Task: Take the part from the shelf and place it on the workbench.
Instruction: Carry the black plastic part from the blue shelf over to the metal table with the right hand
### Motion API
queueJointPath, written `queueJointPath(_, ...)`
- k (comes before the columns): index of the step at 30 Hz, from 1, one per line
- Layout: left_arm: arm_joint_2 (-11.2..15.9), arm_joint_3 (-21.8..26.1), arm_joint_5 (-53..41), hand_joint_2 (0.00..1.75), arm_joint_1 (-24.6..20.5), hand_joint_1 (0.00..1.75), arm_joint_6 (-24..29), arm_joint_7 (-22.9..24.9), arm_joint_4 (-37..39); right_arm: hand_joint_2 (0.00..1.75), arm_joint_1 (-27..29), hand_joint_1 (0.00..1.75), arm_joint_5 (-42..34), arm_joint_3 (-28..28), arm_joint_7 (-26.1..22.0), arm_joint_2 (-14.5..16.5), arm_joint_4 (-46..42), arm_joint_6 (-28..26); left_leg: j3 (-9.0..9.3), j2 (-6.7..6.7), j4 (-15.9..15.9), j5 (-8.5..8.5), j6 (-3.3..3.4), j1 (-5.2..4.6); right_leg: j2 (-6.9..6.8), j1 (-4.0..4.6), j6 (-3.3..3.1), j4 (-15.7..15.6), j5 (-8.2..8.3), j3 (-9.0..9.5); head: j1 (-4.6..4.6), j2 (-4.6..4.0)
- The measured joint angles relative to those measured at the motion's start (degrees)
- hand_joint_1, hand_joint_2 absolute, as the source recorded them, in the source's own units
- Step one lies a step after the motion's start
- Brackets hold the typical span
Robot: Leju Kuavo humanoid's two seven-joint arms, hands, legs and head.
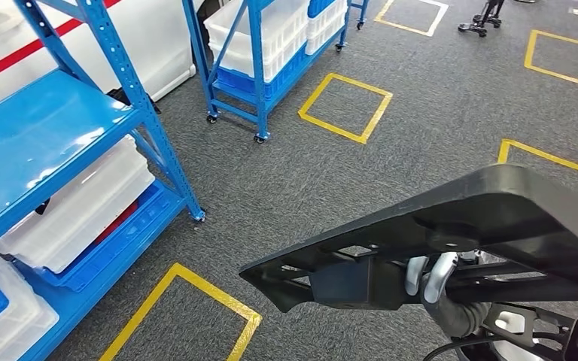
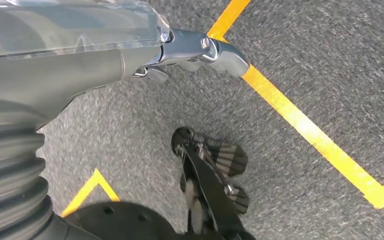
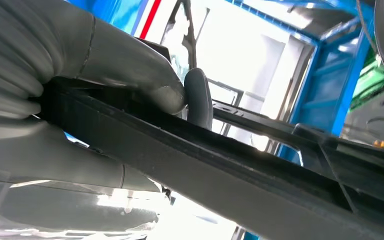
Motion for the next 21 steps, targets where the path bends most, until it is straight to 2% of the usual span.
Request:
queueJointPath(1,0.14,0.01,0.02,1.75,0.04,0.0,0.08,-0.06,-0.02,1.75,0.1,1.66,0.09,0.0,-0.19,0.04,-0.06,-0.02,0.43,-0.16,-1.55,1.71,-0.07,0.07,0.9,-0.08,0.1,0.25,-0.09,0.0,0.0,0.0)
queueJointPath(2,0.34,0.02,0.04,1.75,0.04,0.0,0.16,-0.14,-0.04,1.75,0.16,1.66,0.17,0.0,-0.32,0.1,-0.17,-0.05,1.76,-0.65,-4.97,4.1,-0.14,0.19,1.72,-0.18,0.27,0.6,-0.28,-0.01,0.01,0.0)
queueJointPath(4,0.72,0.04,0.07,1.75,-0.01,0.0,0.2,-0.26,-0.08,1.75,0.13,1.66,0.32,0.0,-0.59,0.22,-0.43,-0.11,4.53,-3.18,-11.52,6.91,-0.13,0.55,3.16,-0.33,0.8,1.5,-0.72,-0.36,0.04,0.0)
queueJointPath(5,0.86,0.05,0.08,1.75,-0.02,0.0,0.2,-0.29,-0.11,1.75,0.12,1.66,0.34,0.0,-0.68,0.27,-0.56,-0.14,5.27,-4.19,-13.31,7.29,0.0,0.62,3.78,-0.4,1.13,1.86,-0.83,-0.67,0.06,0.0)
queueJointPath(6,0.96,0.07,0.09,1.75,-0.06,0.0,0.2,-0.3,-0.15,1.75,0.15,1.66,0.36,0.0,-0.74,0.31,-0.66,-0.16,5.47,-4.75,-13.79,7.03,0.25,0.55,4.4,-0.51,1.51,2.01,-0.78,-0.98,0.06,0.0)
queueJointPath(8,1.11,0.08,0.11,1.75,-0.18,0.0,0.2,-0.29,-0.25,1.75,0.29,1.66,0.39,-0.01,-0.77,0.34,-0.92,-0.19,5.62,-3.7,-14.27,7.35,1.04,0.38,5.32,-0.76,2.25,1.98,-0.53,-1.36,0.04,0.0)
queueJointPath(9,1.16,0.09,0.11,1.75,-0.25,0.0,0.19,-0.31,-0.29,1.75,0.35,1.66,0.39,-0.03,-0.78,0.35,-1.06,-0.19,5.78,-3.06,-14.57,7.53,1.47,0.39,4.73,-0.76,2.56,2.34,-0.76,-1.57,0.13,0.0)
queueJointPath(10,1.21,0.09,0.12,1.75,-0.28,0.0,0.19,-0.32,-0.34,1.75,0.33,1.66,0.39,-0.05,-0.78,0.35,-1.18,-0.19,5.93,-2.36,-14.88,7.71,1.85,0.45,3.47,-0.69,2.82,3.65,-1.58,-2.21,0.31,0.0)
queueJointPath(12,1.28,0.09,0.11,1.75,-0.23,0.0,0.19,-0.35,-0.4,1.75,0.32,1.66,0.38,-0.1,-0.79,0.38,-1.31,-0.2,6.08,-1.0,-15.19,7.77,2.31,0.34,0.2,-0.63,3.27,9.54,-4.72,-5.1,0.63,0.0)
queueJointPath(13,1.33,0.1,0.11,1.75,-0.16,0.0,0.24,-0.39,-0.43,1.75,0.39,1.66,0.38,-0.1,-0.79,0.39,-1.31,-0.21,6.07,-0.27,-15.19,7.73,2.43,0.2,-0.71,-0.76,3.47,13.35,-6.38,-7.05,0.68,0.0)
queueJointPath(14,1.41,0.1,0.1,1.75,-0.09,0.0,0.32,-0.46,-0.46,1.75,0.57,1.66,0.39,-0.11,-0.79,0.41,-1.3,-0.3,6.06,0.47,-15.19,7.66,2.49,0.07,-1.14,-0.9,3.59,16.31,-7.29,-8.6,0.67,0.0)
queueJointPath(15,1.55,0.1,0.04,1.75,-0.05,0.0,0.4,-0.54,-0.49,1.75,0.8,1.66,0.41,-0.11,-0.83,0.42,-1.29,-0.45,6.09,1.2,-15.19,7.58,2.53,-0.04,-1.35,-0.99,3.63,17.53,-7.22,-9.3,0.67,0.0)
queueJointPath(16,1.74,0.1,-0.03,1.75,-0.04,0.0,0.52,-0.6,-0.54,1.75,1.07,1.66,0.44,-0.13,-0.89,0.43,-1.3,-0.68,6.15,1.87,-15.19,7.49,2.52,-0.12,-1.52,-1.03,3.56,16.5,-6.12,-8.8,0.68,0.0)
queueJointPath(17,1.98,0.1,-0.2,1.75,-0.04,0.0,0.64,-0.58,-0.59,1.75,1.36,1.66,0.5,-0.14,-1.05,0.43,-1.31,-0.98,6.29,2.5,-15.19,7.38,2.47,-0.18,-1.92,-0.97,3.36,13.22,-4.24,-7.06,0.68,0.0)
queueJointPath(19,2.5,0.09,-0.56,1.75,-0.03,0.0,0.82,-0.39,-0.7,1.75,1.94,1.66,0.7,-0.15,-1.6,0.46,-1.34,-1.55,6.63,3.53,-15.19,7.11,2.18,-0.32,-4.01,-0.46,2.61,5.07,-1.32,-2.7,0.66,0.0)
queueJointPath(20,2.81,0.09,-0.73,1.75,0.02,0.0,0.9,-0.26,-0.78,1.75,2.21,1.66,0.82,-0.14,-1.98,0.53,-1.37,-1.85,6.76,3.98,-15.22,6.96,1.93,-0.35,-4.8,-0.09,2.18,2.4,-0.69,-1.31,0.67,0.0)
queueJointPath(21,3.11,0.09,-0.85,1.75,0.08,0.0,0.94,-0.13,-0.85,1.75,2.5,1.66,0.94,-0.14,-2.38,0.64,-1.4,-2.12,6.88,4.42,-15.26,6.83,1.65,-0.34,-5.16,0.26,1.83,1.26,-0.69,-0.8,0.66,0.0)
